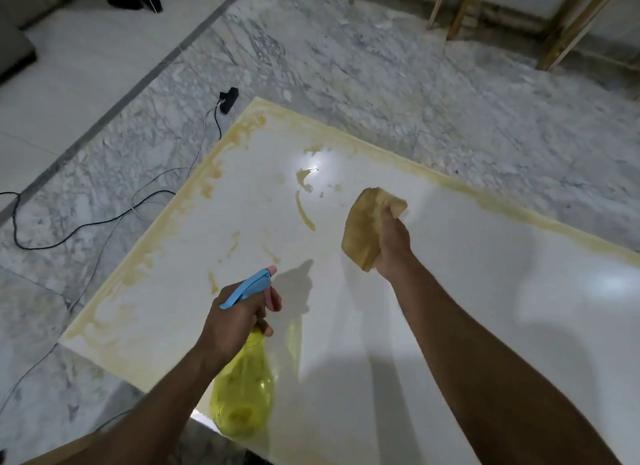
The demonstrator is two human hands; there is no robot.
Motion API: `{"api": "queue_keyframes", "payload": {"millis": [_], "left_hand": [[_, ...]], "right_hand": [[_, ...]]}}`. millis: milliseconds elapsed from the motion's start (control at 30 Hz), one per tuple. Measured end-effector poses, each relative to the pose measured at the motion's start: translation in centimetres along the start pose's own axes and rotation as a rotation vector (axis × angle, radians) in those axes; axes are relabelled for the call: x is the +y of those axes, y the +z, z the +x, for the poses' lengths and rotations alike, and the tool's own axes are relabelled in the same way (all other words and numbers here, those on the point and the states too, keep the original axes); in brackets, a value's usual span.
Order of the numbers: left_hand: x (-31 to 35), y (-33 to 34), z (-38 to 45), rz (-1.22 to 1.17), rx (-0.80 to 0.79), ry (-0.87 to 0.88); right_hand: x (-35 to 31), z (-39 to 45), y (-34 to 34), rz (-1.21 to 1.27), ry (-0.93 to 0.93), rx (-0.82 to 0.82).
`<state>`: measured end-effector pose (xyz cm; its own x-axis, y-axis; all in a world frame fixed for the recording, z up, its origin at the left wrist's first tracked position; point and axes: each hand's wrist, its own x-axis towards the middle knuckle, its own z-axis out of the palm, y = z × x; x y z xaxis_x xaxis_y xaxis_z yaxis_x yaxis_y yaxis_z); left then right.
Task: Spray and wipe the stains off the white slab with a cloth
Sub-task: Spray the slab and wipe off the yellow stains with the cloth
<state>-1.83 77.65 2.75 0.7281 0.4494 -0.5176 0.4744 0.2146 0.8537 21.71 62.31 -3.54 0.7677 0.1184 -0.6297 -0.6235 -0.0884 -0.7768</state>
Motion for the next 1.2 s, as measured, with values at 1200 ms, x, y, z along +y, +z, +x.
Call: {"api": "queue_keyframes", "payload": {"millis": [1200], "left_hand": [[-2.4, -11.3, -4.5, -0.052, 0.133, 0.023]], "right_hand": [[18.5, -7.9, 13.6, -1.45, -0.495, -0.025]]}}
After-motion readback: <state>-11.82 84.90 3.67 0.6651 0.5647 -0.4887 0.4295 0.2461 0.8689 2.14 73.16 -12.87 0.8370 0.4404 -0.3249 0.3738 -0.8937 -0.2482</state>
